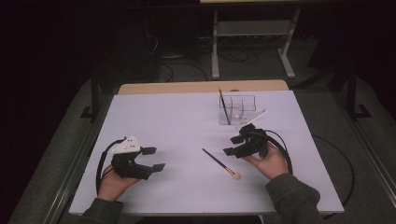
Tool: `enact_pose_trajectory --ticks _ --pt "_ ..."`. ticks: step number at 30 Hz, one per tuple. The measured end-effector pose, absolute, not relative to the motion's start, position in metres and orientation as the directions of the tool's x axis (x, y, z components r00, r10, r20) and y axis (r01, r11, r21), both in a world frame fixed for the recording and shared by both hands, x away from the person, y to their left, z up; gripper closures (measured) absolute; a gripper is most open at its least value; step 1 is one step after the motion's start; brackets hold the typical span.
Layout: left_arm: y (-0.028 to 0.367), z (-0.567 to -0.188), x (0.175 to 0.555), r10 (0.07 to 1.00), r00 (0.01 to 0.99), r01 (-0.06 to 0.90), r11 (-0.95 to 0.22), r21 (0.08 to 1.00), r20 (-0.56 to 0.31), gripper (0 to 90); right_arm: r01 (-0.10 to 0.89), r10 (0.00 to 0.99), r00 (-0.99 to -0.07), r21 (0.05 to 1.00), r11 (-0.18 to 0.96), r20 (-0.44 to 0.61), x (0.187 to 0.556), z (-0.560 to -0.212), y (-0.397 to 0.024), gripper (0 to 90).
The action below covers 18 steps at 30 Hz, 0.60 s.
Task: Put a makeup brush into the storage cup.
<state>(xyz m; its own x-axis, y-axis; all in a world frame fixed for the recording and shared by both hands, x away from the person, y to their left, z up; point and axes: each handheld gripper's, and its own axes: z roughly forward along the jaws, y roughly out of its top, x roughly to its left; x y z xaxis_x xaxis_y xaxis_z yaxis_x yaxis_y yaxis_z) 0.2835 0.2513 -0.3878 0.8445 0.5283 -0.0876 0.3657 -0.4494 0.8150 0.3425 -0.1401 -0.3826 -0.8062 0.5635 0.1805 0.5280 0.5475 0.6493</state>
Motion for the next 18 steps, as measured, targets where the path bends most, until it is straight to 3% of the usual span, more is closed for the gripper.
enact_pose_trajectory --ticks 18 --pt "0.251 -0.389 0.284 0.529 0.844 0.368 -0.453 0.812 -0.087 28.2 0.534 0.552 -0.814 0.608 0.587 0.180 0.332 -0.405 -0.130 44.5"
